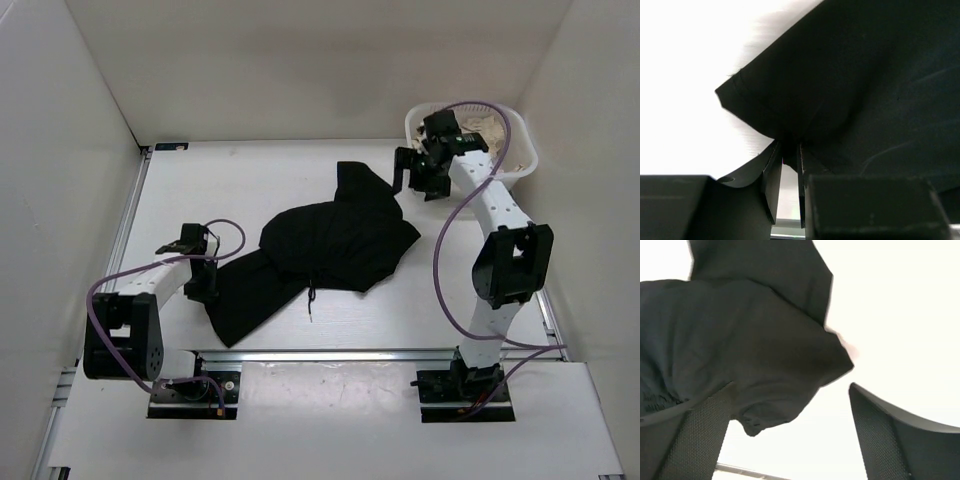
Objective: Fold and stack the trousers
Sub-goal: Flatten the trousers out
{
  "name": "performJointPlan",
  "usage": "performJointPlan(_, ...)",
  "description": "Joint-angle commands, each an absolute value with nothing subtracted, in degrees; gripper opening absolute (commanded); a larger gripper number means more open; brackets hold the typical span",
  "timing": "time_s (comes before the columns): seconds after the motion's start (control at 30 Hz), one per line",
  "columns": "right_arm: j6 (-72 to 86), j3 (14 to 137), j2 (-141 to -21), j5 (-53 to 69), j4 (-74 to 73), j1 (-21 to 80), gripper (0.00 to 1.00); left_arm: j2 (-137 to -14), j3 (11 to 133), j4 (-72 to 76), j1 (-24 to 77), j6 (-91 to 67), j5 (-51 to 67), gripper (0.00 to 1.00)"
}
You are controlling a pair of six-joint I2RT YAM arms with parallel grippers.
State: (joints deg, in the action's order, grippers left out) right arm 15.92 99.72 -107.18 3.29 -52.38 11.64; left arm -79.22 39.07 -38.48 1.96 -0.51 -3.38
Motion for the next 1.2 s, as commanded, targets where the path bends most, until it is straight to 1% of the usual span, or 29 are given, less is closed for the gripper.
performJointPlan(0.0, 8.18, 106.08, -107.94, 2.45, -62.58, 17.72, 0.99, -80.25, 35.33, -34.37, 1.67, 0.00, -13.26, 0.29)
performJointPlan(0.03, 7.13, 105.47, -105.41, 2.46, -61.10, 20.02, 0.99, -78.42, 35.33, -34.37, 1.67, 0.00, -14.23, 0.29)
performJointPlan(0.07, 6.60, 104.60, -104.16, 1.85, -57.08, 25.26, 0.99, -77.44, 35.33, -34.37, 1.67, 0.00, -14.85, 0.29)
performJointPlan(0.13, 5.98, 101.09, -102.31, 1.85, -52.06, 31.26, 0.99, -75.07, 35.33, -34.37, 1.67, 0.00, -14.85, 0.29)
performJointPlan(0.17, 5.02, 100.12, -102.30, 2.63, -49.51, 37.29, 0.99, -75.06, 34.81, -34.97, 1.67, 0.00, -14.85, 0.29)
performJointPlan(0.2, 4.23, 99.32, -102.30, 3.33, -45.13, 40.22, 0.99, -74.45, 34.80, -34.98, 1.67, 0.00, -14.85, 0.29)
performJointPlan(0.27, 2.56, 101.23, -107.47, 2.12, -43.25, 47.59, 0.99, -75.14, 34.19, -34.98, 1.67, 0.00, -14.85, 0.30)
performJointPlan(0.3, 2.03, 103.43, -110.10, 1.50, -43.76, 49.46, 0.99, -75.67, 33.67, -34.98, 1.67, 0.00, -15.46, 0.30)
performJointPlan(0.33, 2.02, 109.10, -115.87, 0.62, -44.55, 51.05, 0.99, -75.67, 33.66, -34.98, 1.67, 0.00, -15.47, 0.30)
performJointPlan(0.37, 1.33, 112.47, -118.89, -0.08, -45.26, 53.67, 0.97, -76.46, 33.66, -34.98, 1.06, 0.00, -15.99, 0.30)
performJointPlan(0.4, 1.32, 116.24, -125.18, -0.78, -47.53, 54.75, 0.95, -76.99, 33.66, -34.98, 1.05, 0.00, -16.00, 0.30)
performJointPlan(0.43, 0.54, 120.11, -128.11, -2.10, -48.85, 55.80, 0.95, -76.99, 33.66, -34.98, 0.45, 0.00, -16.00, 0.30)
performJointPlan(0.47, 0.53, 126.41, -130.75, -3.76, -49.74, 57.29, 0.92, -76.99, 33.66, -34.98, 0.44, 0.00, -16.00, 0.30)
performJointPlan(0.53, 1.05, 129.01, -135.50, -6.23, -50.27, 57.83, 0.90, -76.99, 34.27, -34.98, -0.96, 0.00, -14.59, 0.30)
performJointPlan(0.63, 3.86, 125.35, -136.05, -7.81, -47.04, 58.45, 0.82, -75.67, 34.28, -35.60, -0.97, 0.00, -14.59, 0.31)
performJointPlan(0.67, 4.65, 121.94, -135.36, -9.04, -46.15, 58.45, 0.77, -75.06, 34.28, -35.60, -0.97, 0.00, -14.59, 0.31)
performJointPlan(0.7, 6.14, 120.60, -135.35, -12.19, -45.62, 58.45, 0.66, -74.45, 34.28, -35.60, -0.97, 0.00, -14.59, 0.31)
performJointPlan(0.73, 6.15, 119.80, -134.83, -13.09, -45.62, 58.45, 0.61, -74.44, 34.28, -35.60, -0.97, 0.00, -14.59, 0.31)
performJointPlan(0.83, 6.77, 119.27, -135.35, -13.10, -46.75, 58.45, 0.56, -73.21, 34.28, -36.12, -0.97, 0.00, -15.12, 0.31)
performJointPlan(0.87, 7.29, 119.27, -135.87, -13.88, -48.15, 58.45, 0.50, -73.21, 34.28, -36.12, -0.97, 0.00, -15.12, 0.31)
performJointPlan(0.9, 7.82, 119.27, -135.88, -14.76, -48.86, 58.45, 0.24, -72.60, 34.28, -36.12, -0.97, 0.00, -15.12, 0.31)
performJointPlan(0.97, 8.96, 119.27, -133.62, -18.79, -51.66, 58.45, 0.00, -72.60, 34.28, -36.12, -1.75, 0.00, -16.44, 0.31)
performJointPlan(1.03, 10.36, 116.82, -130.01, -23.89, -53.34, 57.66, 0.00, -72.07, 34.28, -36.12, -4.11, 0.00, -18.71, 0.30)
performJointPlan(1.07, 10.37, 115.15, -124.60, -25.21, -54.05, 57.13, 0.00, -72.07, 34.28, -35.60, -5.35, 0.00, -19.42, 0.30)
performJointPlan(1.13, 11.94, 106.73, -117.63, -28.37, -54.67, 55.30, 0.00, -71.55, 35.68, -33.85, -9.99, 0.00, -20.47, 0.29)
performJointPlan(1.17, 12.56, 103.31, -109.77, -32.04, -55.19, 54.41, 0.00, -71.54, 37.34, -33.14, -11.85, 0.00, -21.09, 0.29)
